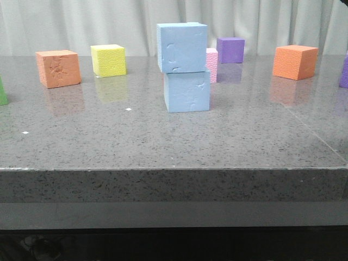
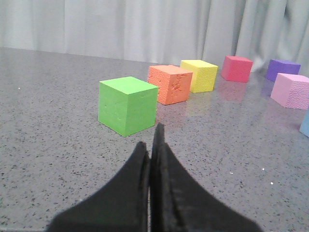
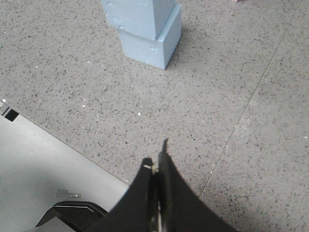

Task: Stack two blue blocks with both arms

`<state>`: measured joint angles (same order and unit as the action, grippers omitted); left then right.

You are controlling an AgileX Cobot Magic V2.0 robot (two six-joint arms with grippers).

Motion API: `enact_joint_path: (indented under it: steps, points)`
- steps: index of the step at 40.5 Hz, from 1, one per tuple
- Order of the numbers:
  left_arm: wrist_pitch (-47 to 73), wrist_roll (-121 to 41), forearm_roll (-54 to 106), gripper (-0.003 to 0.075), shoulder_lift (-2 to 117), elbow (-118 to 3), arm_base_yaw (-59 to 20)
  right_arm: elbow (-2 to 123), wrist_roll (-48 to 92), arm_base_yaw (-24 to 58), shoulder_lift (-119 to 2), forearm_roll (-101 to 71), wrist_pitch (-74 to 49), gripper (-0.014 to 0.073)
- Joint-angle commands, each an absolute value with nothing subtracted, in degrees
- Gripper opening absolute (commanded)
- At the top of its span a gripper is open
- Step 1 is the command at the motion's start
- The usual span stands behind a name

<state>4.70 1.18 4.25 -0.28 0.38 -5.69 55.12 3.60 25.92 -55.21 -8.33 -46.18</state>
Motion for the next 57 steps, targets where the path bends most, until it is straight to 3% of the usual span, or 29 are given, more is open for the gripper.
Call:
enact_joint_path:
  steps: [1,38,48,57]
  points:
    - [0.00,1.44,4.14,-0.0018,-1.72,2.48,-6.06,56.41,3.99,25.88,-54.69,-8.86,-43.43,-0.0116]
    - [0.00,1.44,4.14,-0.0018,-1.61,2.48,-5.18,55.86,3.99,25.78,-54.58,-8.45,-43.19,-0.0116]
    - [0.00,1.44,4.14,-0.0018,-1.61,2.48,-5.29,44.25,3.99,10.53,-40.25,-6.93,-31.87,-0.0113]
    - [0.00,1.44,4.14,-0.0018,-1.61,2.48,-5.29,23.53,5.82,0.71,-19.74,-5.79,-13.58,-0.0113]
